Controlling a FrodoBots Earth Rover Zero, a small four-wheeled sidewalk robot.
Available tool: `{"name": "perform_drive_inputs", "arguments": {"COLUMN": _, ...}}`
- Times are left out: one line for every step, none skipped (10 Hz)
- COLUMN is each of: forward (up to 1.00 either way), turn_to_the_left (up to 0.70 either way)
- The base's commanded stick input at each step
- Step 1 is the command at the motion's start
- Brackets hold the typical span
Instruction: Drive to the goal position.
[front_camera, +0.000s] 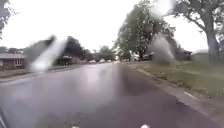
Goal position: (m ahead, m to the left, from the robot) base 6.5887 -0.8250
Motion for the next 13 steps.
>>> {"name": "perform_drive_inputs", "arguments": {"forward": 0.70, "turn_to_the_left": 0.00}}
{"name": "perform_drive_inputs", "arguments": {"forward": 0.70, "turn_to_the_left": 0.00}}
{"name": "perform_drive_inputs", "arguments": {"forward": 0.70, "turn_to_the_left": 0.00}}
{"name": "perform_drive_inputs", "arguments": {"forward": 0.70, "turn_to_the_left": 0.00}}
{"name": "perform_drive_inputs", "arguments": {"forward": 0.70, "turn_to_the_left": 0.00}}
{"name": "perform_drive_inputs", "arguments": {"forward": 0.70, "turn_to_the_left": 0.00}}
{"name": "perform_drive_inputs", "arguments": {"forward": 0.70, "turn_to_the_left": 0.00}}
{"name": "perform_drive_inputs", "arguments": {"forward": 0.70, "turn_to_the_left": 0.00}}
{"name": "perform_drive_inputs", "arguments": {"forward": 0.70, "turn_to_the_left": 0.00}}
{"name": "perform_drive_inputs", "arguments": {"forward": 0.70, "turn_to_the_left": 0.00}}
{"name": "perform_drive_inputs", "arguments": {"forward": 0.70, "turn_to_the_left": 0.00}}
{"name": "perform_drive_inputs", "arguments": {"forward": 0.70, "turn_to_the_left": 0.00}}
{"name": "perform_drive_inputs", "arguments": {"forward": 0.70, "turn_to_the_left": 0.00}}
